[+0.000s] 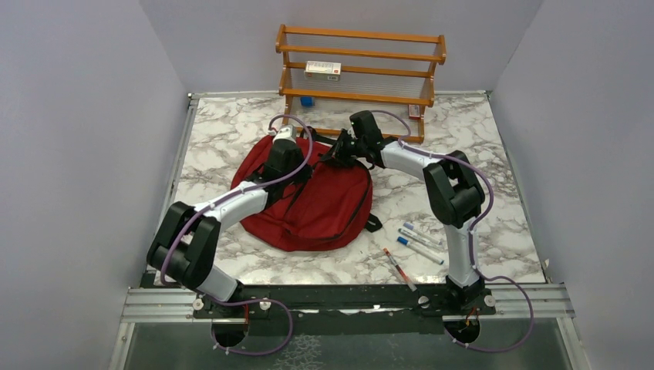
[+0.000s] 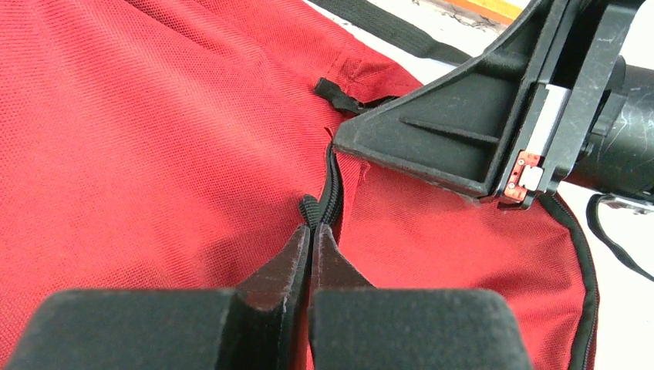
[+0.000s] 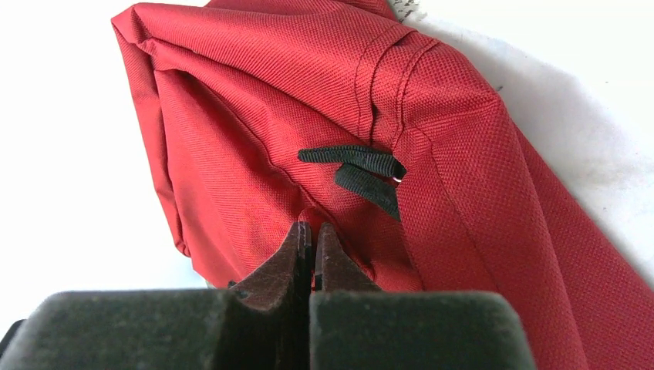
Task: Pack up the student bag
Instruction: Unzip the student bag at the center of the board.
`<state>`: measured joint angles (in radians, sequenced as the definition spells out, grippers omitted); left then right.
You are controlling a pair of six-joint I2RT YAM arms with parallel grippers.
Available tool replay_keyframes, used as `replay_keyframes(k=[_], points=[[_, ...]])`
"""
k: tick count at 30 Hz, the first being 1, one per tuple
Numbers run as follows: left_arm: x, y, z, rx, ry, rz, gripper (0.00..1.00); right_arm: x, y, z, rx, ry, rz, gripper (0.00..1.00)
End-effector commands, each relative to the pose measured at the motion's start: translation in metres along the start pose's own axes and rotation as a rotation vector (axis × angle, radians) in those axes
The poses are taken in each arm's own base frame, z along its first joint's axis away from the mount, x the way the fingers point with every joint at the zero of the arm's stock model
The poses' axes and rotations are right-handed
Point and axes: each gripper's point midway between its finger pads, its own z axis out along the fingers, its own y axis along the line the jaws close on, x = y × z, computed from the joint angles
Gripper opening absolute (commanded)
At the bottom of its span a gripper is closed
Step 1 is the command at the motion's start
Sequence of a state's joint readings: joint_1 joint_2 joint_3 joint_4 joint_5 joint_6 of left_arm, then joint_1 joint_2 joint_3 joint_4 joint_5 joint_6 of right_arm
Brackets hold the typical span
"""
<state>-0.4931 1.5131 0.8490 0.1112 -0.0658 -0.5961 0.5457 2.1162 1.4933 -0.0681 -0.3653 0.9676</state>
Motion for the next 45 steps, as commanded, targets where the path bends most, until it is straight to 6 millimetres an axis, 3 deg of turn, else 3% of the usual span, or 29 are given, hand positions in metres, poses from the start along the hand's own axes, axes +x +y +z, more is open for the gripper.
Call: replay_keyframes(k=[1,14,26,36,45], points=[[0.000,0.001,-0.011,0.005,-0.013,0.020,0.00,-0.002,0.018,0.001,-0.068,-0.006,-0.039,0.00],[0.006,0.023,-0.039,-0.084,-0.022,-0.001,0.00,-0.014,0.020,0.000,-0.058,-0.055,-0.069,0.00],[0.028,0.043,-0.086,-0.135,0.006,-0.090,0.00,-0.037,0.026,0.001,-0.066,-0.100,-0.081,0.00],[0.061,0.076,-0.127,-0.268,0.033,-0.292,0.00,-0.052,0.031,0.005,-0.076,-0.111,-0.104,0.00],[0.090,0.095,-0.140,-0.336,0.070,-0.389,0.00,-0.058,0.029,0.008,-0.070,-0.117,-0.111,0.01]])
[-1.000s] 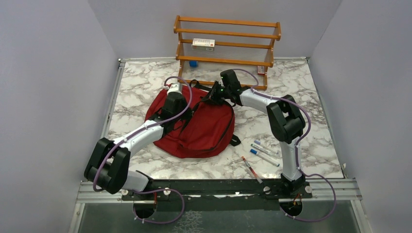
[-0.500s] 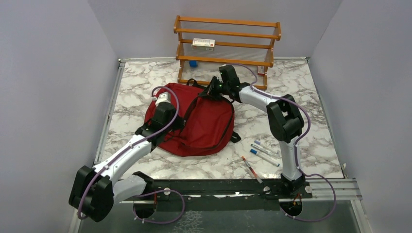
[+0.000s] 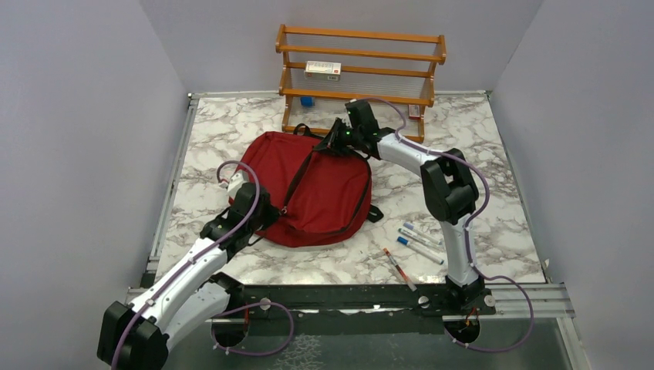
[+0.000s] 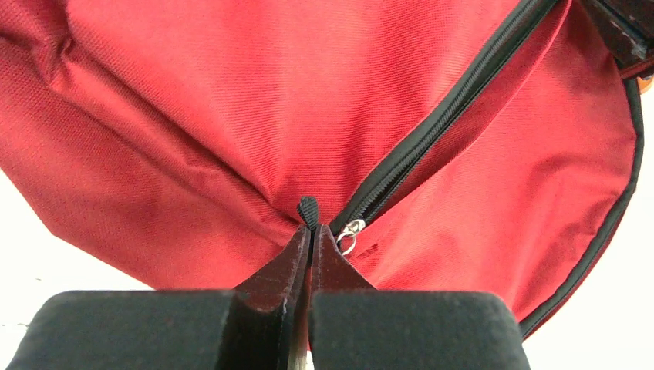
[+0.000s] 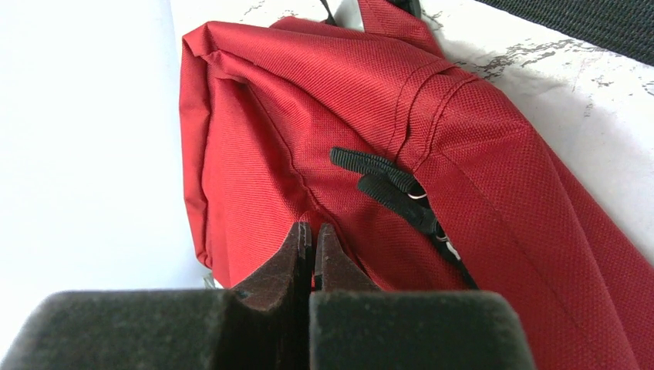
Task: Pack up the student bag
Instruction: Unzip the student bag at the center of the board.
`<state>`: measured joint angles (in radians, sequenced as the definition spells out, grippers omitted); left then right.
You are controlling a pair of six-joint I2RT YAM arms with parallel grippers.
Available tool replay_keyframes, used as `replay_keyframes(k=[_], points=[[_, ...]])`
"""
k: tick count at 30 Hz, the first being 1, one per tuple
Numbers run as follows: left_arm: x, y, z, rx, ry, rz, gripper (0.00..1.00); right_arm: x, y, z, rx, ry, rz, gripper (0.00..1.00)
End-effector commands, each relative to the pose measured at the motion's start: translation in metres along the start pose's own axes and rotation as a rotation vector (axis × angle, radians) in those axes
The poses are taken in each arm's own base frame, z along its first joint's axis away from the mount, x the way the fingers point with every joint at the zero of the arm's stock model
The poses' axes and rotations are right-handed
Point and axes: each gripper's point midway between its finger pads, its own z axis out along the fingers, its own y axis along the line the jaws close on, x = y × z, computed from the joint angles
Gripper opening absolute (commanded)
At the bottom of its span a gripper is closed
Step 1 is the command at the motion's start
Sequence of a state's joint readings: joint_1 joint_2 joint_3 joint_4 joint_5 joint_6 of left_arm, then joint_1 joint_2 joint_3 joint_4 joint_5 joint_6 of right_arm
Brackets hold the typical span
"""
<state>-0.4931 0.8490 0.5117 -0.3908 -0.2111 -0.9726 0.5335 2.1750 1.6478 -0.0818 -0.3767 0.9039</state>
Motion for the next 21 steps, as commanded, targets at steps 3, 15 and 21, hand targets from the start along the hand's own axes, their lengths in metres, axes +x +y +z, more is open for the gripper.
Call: replay_keyframes(k=[3,15,21], points=[[0.019,0.035,-0.005,-0.113,0.039,-0.047,0.00,-0.027,0.000,0.002,-0.012,-0.070,-0.046,0.00],[-0.043,-0.007,-0.025,-0.032,-0.141,0.109,0.57,-0.025,0.014,-0.039,-0.029,-0.100,-0.261,0.29],[-0.059,-0.052,-0.019,0.122,-0.153,0.374,0.73,-0.014,0.014,-0.061,-0.020,-0.099,-0.296,0.42]])
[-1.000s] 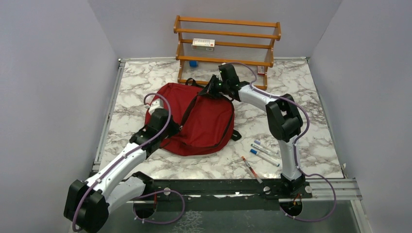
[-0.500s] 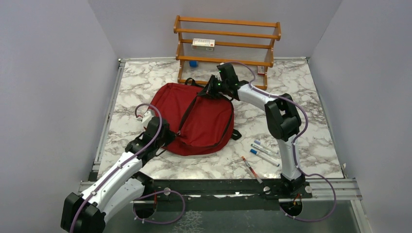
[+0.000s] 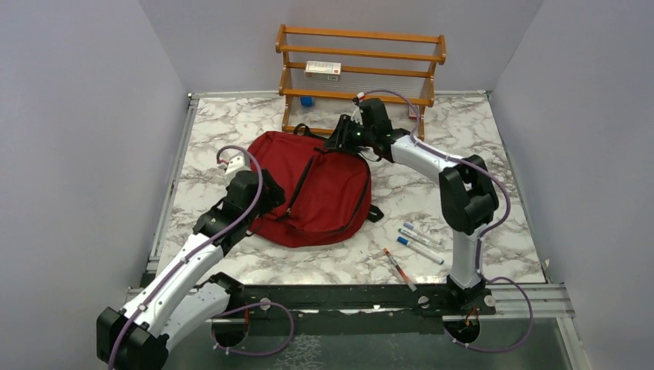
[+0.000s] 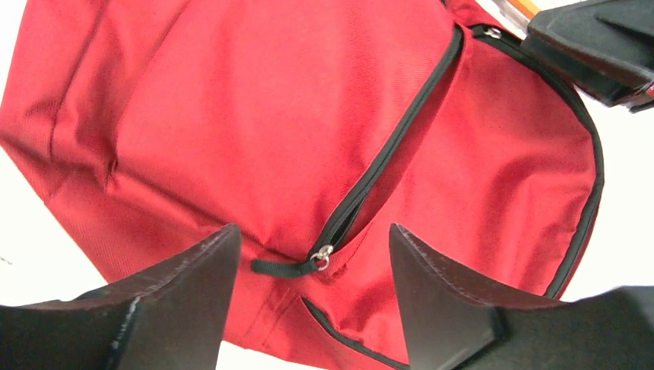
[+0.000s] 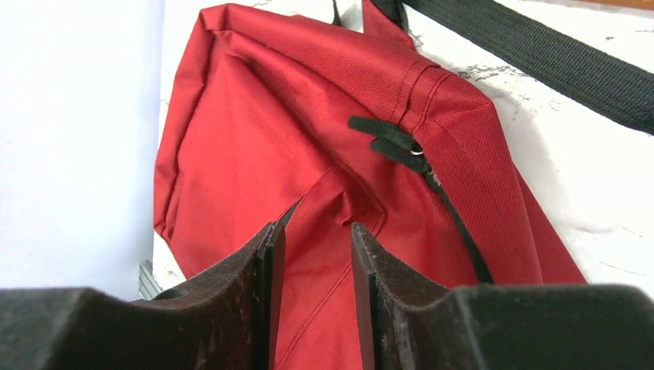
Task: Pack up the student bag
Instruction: Unzip the student bag at the center of the board.
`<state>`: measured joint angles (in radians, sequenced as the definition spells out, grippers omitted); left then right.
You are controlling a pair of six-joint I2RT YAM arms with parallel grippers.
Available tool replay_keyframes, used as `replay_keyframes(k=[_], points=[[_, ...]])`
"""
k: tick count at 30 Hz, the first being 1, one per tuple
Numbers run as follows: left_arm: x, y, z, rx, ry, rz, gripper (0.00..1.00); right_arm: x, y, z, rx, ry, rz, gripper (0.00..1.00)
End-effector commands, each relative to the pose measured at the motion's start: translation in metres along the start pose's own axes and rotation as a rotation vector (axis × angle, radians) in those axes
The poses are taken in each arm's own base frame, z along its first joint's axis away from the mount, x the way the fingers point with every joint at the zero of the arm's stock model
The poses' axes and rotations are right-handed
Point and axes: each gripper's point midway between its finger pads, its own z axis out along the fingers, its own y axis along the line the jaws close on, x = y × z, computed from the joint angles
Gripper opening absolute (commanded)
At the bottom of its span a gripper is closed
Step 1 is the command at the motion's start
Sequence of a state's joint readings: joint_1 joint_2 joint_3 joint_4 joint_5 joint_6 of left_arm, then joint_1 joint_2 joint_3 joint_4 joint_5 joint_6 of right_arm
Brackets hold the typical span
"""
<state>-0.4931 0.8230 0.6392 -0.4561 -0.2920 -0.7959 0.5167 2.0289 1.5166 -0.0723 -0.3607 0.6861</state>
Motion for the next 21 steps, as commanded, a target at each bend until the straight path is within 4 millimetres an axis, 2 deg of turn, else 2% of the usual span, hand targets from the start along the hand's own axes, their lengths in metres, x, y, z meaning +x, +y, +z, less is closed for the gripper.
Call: replay_keyframes(k=[1,4,9,13,17,21], points=[[-0.022,-0.035,0.010,0.130,-0.035,0.260,0.74,-0.011,0.013,-0.025,-0.023,-0.054,-0.076,0.43],[-0.025,-0.042,0.021,0.129,-0.012,0.376,0.75,-0.002,0.018,-0.030,-0.048,-0.028,-0.050,0.46],[-0.031,-0.044,0.030,0.108,-0.017,0.435,0.76,0.021,0.031,-0.026,-0.031,0.012,0.005,0.52],[-0.031,-0.045,0.033,0.110,-0.022,0.442,0.76,0.042,0.038,-0.016,-0.005,0.036,0.033,0.58],[-0.028,-0.044,0.036,0.112,-0.015,0.446,0.76,0.059,0.044,-0.003,0.011,0.070,0.038,0.58],[-0.022,-0.042,0.039,0.112,0.003,0.457,0.77,0.073,0.040,0.008,0.047,0.102,0.021,0.58]])
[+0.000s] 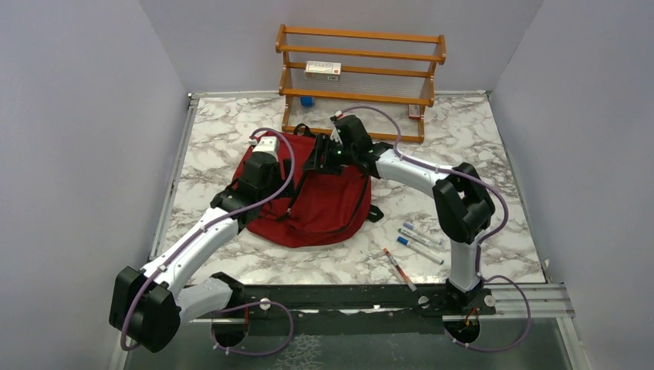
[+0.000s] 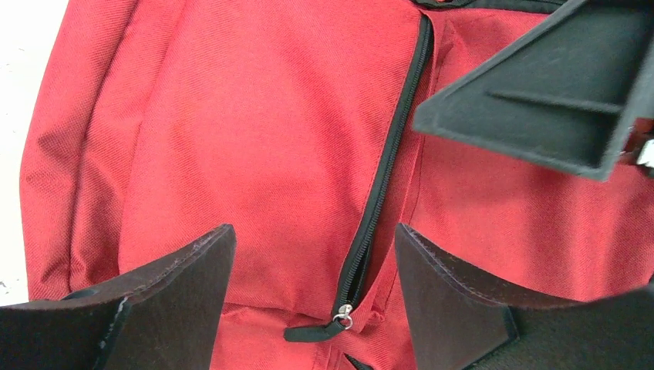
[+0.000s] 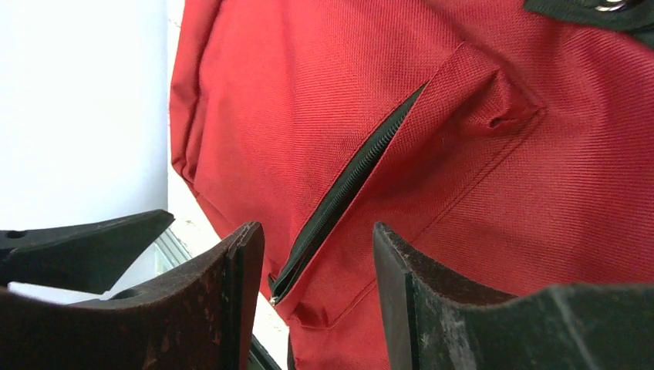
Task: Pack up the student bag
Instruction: Unzip the student bag at the center of the board.
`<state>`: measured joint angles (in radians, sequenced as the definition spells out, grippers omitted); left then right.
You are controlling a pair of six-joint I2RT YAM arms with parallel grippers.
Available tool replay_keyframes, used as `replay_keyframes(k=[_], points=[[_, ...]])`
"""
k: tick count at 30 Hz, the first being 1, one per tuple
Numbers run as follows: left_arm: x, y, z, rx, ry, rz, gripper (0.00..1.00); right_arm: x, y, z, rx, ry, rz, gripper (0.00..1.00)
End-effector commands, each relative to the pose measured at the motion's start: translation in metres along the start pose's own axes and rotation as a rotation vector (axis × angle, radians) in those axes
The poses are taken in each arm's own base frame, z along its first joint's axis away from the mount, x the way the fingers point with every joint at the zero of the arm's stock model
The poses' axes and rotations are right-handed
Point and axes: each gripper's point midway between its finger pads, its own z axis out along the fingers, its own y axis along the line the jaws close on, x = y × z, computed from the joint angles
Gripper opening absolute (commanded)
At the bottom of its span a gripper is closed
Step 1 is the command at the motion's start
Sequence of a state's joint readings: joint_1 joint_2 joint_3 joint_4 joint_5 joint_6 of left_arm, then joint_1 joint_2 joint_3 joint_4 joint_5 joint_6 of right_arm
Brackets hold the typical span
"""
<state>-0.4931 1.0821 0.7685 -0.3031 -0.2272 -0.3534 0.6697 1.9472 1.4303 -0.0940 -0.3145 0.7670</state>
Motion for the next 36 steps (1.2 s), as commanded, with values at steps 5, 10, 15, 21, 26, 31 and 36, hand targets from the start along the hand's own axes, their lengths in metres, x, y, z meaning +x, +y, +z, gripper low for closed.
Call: replay_keyframes(k=[5,10,15,21,26,31,36], points=[[-0.005,-0.010,0.005,0.048,-0.007,0.038,0.77,0.016,-0.032,0.023,0.124,0.032,0.007,0.52],[-0.003,-0.010,0.009,0.050,0.003,0.059,0.77,0.023,-0.041,0.024,0.138,0.034,0.005,0.32],[0.000,-0.017,0.015,0.080,0.026,0.095,0.77,0.027,-0.046,0.022,0.140,0.026,0.013,0.09],[0.005,-0.024,0.031,0.104,0.071,0.144,0.80,0.035,-0.048,0.024,0.120,0.037,0.029,0.00],[0.001,-0.025,0.044,0.086,0.074,0.176,0.84,0.040,-0.050,0.026,0.113,0.051,0.045,0.01],[-0.007,-0.028,0.052,0.051,0.061,0.222,0.89,0.042,-0.052,0.027,0.112,0.054,0.055,0.00],[-0.006,-0.032,0.061,-0.007,0.056,0.273,0.90,0.042,-0.051,0.027,0.109,0.054,0.057,0.01]])
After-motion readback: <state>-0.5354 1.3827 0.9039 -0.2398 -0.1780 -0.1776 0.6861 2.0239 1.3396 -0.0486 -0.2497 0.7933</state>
